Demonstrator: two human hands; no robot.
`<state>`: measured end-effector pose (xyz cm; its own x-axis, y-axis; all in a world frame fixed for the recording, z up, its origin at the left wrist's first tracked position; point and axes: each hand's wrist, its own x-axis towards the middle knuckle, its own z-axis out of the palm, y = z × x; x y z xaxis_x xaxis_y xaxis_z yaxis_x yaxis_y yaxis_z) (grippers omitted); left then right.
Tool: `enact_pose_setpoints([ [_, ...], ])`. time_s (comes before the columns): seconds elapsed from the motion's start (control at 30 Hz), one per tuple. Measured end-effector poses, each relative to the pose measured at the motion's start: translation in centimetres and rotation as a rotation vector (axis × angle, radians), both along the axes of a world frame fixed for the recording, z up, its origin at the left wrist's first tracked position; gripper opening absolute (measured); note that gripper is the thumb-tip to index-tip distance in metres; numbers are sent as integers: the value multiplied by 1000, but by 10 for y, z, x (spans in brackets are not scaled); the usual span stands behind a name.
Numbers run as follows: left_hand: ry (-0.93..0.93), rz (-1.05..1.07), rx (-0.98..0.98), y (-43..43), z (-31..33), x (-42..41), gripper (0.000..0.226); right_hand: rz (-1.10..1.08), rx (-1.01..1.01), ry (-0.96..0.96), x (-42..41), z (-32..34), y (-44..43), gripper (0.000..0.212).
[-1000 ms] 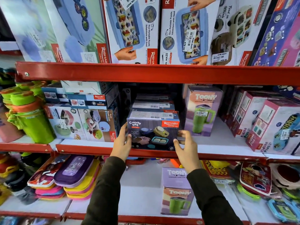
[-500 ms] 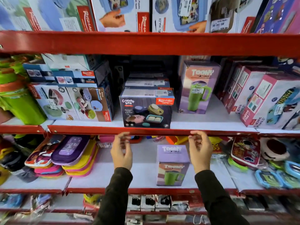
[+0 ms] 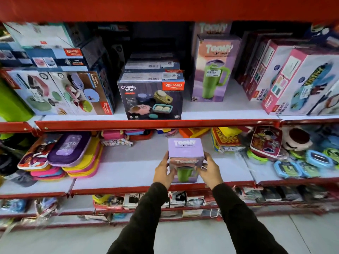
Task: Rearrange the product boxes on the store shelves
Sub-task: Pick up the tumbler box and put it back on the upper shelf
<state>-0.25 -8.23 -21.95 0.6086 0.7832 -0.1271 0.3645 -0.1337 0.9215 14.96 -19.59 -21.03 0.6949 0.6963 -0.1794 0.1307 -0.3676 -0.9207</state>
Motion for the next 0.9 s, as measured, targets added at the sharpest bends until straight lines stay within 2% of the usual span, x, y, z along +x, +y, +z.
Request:
enact_pose_setpoints([
  [0.17,-135,52,64,-5,32,-15,64,22,133,-30,10,30,-20,64],
  [0.3,-217,67,270,-3,60,-26,69,61,208,-106,18,72,-39,62],
  [0.57,-428,114,530,-3,139,-14,59,34,443,-246,17,155,-51,46],
  [0.73,-510,93,545,0,182,-4,50,-56,600,-320,17,191,-45,40],
  [0.9,-551,60,520,4,209,6,51,-127,665,-352,20,218,-40,35],
])
